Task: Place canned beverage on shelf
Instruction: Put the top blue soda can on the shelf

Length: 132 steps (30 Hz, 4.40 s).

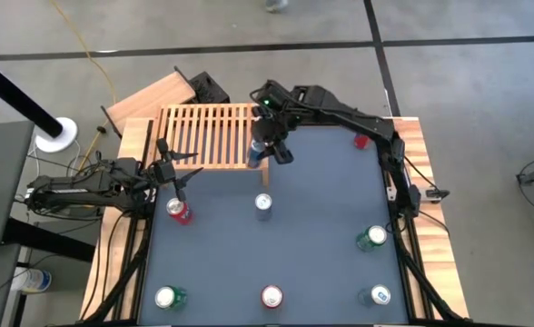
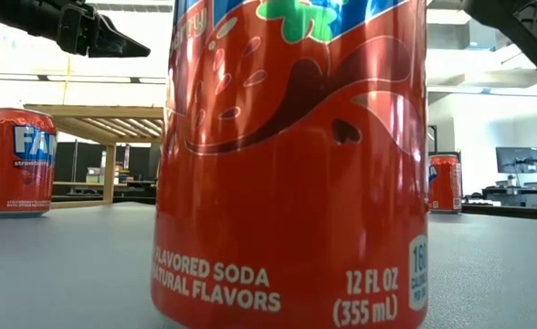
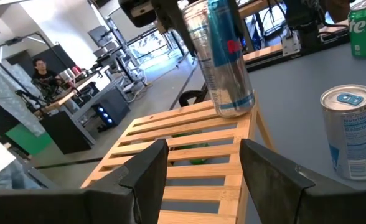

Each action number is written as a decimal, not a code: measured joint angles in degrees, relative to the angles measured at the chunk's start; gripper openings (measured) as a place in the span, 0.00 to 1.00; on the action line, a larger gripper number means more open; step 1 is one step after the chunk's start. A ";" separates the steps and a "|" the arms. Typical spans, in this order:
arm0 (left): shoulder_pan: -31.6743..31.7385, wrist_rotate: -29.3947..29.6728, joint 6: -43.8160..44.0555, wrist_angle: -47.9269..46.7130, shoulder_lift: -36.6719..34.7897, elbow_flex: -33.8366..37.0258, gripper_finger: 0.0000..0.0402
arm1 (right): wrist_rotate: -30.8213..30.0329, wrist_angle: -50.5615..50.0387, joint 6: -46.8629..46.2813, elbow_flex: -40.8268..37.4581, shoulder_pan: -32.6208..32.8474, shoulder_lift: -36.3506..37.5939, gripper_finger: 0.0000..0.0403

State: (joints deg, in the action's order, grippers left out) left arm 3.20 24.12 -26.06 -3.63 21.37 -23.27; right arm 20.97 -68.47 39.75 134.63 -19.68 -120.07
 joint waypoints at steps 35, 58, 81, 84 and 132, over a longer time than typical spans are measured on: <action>0.00 -0.04 0.23 -0.43 0.00 0.00 0.48 | 1.23 -1.17 -1.81 -0.22 -3.28 -0.28 0.67; -0.05 -3.17 0.77 -1.42 0.01 0.02 0.48 | 0.23 -15.18 -13.59 -14.55 -4.90 11.78 0.00; -0.07 -5.98 1.31 -1.39 0.01 0.02 0.48 | -13.56 14.94 -18.56 -58.01 -5.22 22.17 0.16; -0.07 -6.04 1.29 -1.39 0.01 0.02 0.48 | -19.69 13.94 -16.99 -58.05 -5.03 20.18 0.28; -0.04 -5.81 0.86 -1.17 0.01 0.02 0.48 | -22.58 18.35 -22.71 -62.71 -4.66 26.04 0.42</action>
State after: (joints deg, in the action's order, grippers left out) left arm 3.16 18.31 -25.21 -4.80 21.39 -23.24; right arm -1.61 -50.12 17.04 71.92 -24.35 -94.04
